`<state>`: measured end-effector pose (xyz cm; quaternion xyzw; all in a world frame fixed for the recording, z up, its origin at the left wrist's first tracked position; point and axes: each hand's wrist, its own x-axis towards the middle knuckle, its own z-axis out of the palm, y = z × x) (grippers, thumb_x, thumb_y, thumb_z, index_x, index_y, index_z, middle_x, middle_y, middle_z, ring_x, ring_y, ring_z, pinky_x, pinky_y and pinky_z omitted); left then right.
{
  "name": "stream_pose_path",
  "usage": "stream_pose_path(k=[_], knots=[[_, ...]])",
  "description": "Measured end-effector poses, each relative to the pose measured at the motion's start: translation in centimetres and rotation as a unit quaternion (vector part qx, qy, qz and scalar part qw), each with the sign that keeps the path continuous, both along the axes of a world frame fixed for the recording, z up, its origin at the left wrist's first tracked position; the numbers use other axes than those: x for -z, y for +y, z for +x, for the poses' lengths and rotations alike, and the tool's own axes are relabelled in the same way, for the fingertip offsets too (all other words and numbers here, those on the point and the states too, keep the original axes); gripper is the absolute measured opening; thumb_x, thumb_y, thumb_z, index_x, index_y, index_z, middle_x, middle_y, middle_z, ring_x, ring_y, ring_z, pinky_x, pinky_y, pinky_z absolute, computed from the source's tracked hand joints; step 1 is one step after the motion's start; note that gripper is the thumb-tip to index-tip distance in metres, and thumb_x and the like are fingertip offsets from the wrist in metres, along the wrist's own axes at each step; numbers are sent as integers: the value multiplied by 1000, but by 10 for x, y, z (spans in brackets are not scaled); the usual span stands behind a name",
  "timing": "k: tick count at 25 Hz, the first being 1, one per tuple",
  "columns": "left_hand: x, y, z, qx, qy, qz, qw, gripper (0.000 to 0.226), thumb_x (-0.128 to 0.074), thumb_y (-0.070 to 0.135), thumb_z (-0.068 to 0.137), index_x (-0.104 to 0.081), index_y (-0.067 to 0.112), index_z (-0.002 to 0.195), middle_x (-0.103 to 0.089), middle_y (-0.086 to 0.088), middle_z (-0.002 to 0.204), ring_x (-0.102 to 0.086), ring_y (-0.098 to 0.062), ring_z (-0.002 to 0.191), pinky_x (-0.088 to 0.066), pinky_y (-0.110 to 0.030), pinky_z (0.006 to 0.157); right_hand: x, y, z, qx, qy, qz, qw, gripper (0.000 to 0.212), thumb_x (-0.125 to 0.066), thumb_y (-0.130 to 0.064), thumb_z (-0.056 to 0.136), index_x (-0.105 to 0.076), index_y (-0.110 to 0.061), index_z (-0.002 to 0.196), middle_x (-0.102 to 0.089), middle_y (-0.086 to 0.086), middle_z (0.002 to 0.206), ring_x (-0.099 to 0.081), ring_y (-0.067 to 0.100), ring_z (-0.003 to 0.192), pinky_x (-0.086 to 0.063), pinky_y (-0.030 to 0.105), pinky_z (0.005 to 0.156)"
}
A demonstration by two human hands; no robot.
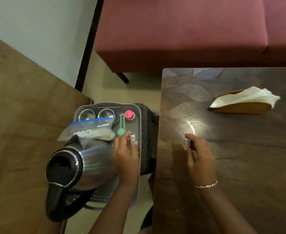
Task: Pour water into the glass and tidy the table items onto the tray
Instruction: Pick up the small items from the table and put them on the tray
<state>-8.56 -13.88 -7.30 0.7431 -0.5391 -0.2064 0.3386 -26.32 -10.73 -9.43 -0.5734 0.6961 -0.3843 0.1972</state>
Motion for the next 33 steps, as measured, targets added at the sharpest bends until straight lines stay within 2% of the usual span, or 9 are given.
stream_pose_path(k=[3, 6, 10, 13, 18, 22, 24, 29, 33], knots=[[25, -26, 8, -15, -15, 79, 997, 31, -61, -6, 79, -61, 1, 109, -59, -17, 102, -60, -29, 91, -50, -36, 82, -1, -9, 24, -14, -3, 2, 1000, 31, -61, 6, 76, -61, -3, 107, -67, 12, 97, -65, 21, 84, -50, 22, 76], [42, -49, 4, -33, -23, 164, 986, 27, -60, -2, 82, -60, 3, 108, -58, -16, 104, -58, -30, 94, -46, -34, 81, 0, -13, 35, -25, 10, -2, 1000, 36, -65, 13, 72, -62, -1, 105, -68, 14, 97, -67, 26, 82, -56, 34, 73], [59, -65, 6, -17, -59, 229, 972, 26, -56, 1, 85, -59, 5, 111, -57, -13, 111, -55, -29, 101, -46, -38, 86, 2, -17, 43, -25, 14, -3, 1000, 31, -58, 3, 74, -63, -1, 104, -68, 14, 93, -66, 26, 78, -49, 24, 73], [73, -69, 12, 0, -70, 241, 968, 26, -54, 0, 86, -58, 6, 111, -57, -13, 111, -56, -30, 102, -48, -42, 87, 3, -17, 42, -19, 9, 15, 1000, 31, -62, 5, 74, -63, -2, 104, -67, 12, 94, -66, 25, 79, -50, 23, 73], [80, -64, 11, 6, -14, 211, 977, 19, -55, 2, 87, -60, 4, 106, -65, -14, 101, -61, -28, 94, -51, -37, 82, 4, -23, 49, -3, -17, 43, 999, 36, -68, 11, 71, -63, -3, 103, -67, 11, 92, -65, 23, 77, -55, 33, 68], [76, -51, 14, -34, 56, 197, 978, 22, -48, -5, 88, -62, 0, 104, -68, -15, 102, -63, -28, 95, -46, -29, 79, -9, -39, 67, 15, -110, 100, 989, 33, -69, 3, 74, -64, -9, 104, -65, 1, 90, -60, 5, 75, -46, 6, 69], [73, -45, 19, -44, 68, 174, 981, 23, -47, -5, 87, -64, 0, 101, -68, -16, 100, -62, -30, 94, -45, -30, 80, -15, -52, 80, 18, -155, 128, 979, 30, -69, 0, 74, -64, -12, 101, -59, -5, 88, -57, -3, 75, -46, 2, 67], [41, -30, 16, -64, 184, 67, 979, 32, -47, 28, 88, -69, 7, 96, -71, -5, 90, -66, -17, 83, -52, -28, 74, -13, -82, 112, -4, -194, 180, 964, 24, -69, -1, 74, -63, -15, 94, -60, 3, 84, -63, 15, 70, -53, 23, 65], [27, -23, 21, -61, 199, 36, 977, 21, -59, 17, 85, -70, 10, 101, -68, 3, 94, -65, -7, 87, -51, -15, 75, -8, -89, 126, -2, -199, 197, 960, 21, -68, -1, 76, -65, -13, 93, -62, 7, 84, -59, 14, 69, -52, 25, 65]])
